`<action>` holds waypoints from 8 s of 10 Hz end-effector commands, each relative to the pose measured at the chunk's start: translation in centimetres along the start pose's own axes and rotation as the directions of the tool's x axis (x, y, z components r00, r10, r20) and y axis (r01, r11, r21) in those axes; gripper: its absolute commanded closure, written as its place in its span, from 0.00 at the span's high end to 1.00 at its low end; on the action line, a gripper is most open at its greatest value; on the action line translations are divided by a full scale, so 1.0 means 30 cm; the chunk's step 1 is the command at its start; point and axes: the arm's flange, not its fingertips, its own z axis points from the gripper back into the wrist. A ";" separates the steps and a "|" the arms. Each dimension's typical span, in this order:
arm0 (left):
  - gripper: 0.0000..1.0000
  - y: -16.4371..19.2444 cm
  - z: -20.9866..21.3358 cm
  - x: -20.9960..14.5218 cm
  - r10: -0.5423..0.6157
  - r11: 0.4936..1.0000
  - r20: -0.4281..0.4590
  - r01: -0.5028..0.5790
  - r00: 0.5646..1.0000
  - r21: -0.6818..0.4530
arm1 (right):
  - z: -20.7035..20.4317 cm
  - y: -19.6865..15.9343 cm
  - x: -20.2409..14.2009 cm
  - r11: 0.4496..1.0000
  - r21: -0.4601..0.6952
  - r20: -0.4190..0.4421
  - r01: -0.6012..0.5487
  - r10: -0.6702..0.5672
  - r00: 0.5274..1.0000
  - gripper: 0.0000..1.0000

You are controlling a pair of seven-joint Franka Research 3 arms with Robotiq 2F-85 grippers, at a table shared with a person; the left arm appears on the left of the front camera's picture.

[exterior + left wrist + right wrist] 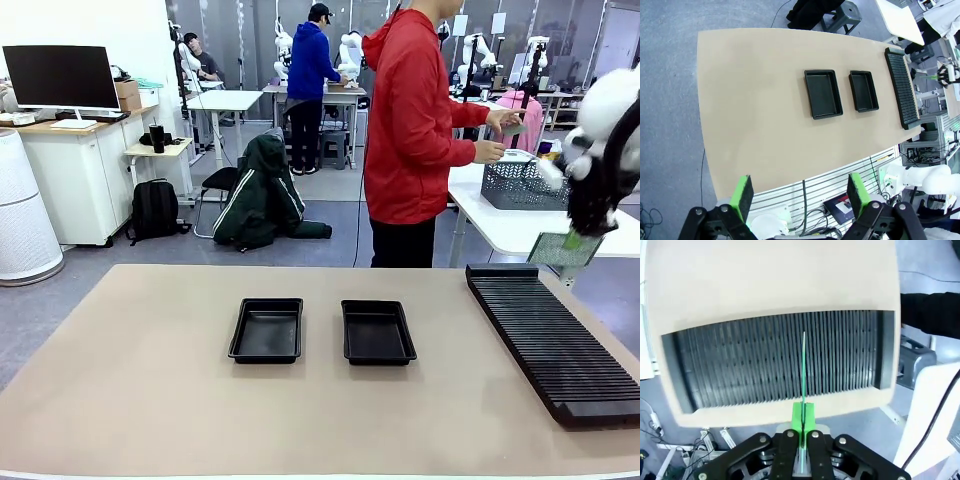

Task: Inspect and transfer BCBs to ESD trays.
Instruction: Pick up the Blank PCB from the PCB Rack and place it in the left ESD tray.

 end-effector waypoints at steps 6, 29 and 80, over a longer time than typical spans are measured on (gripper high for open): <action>1.00 0.004 -0.004 -0.003 0.001 1.000 0.000 -0.001 1.000 0.000 | 0.492 0.043 -0.009 0.961 0.047 0.081 0.271 -0.274 0.958 0.00; 1.00 0.004 -0.004 -0.003 0.001 1.000 0.000 -0.001 1.000 0.000 | -0.223 0.108 0.733 0.211 0.721 0.159 0.660 -0.978 0.139 0.02; 1.00 0.004 -0.004 -0.003 0.001 1.000 0.000 -0.001 1.000 0.000 | -0.659 0.312 1.512 0.013 0.359 -0.022 0.933 -1.000 0.022 1.00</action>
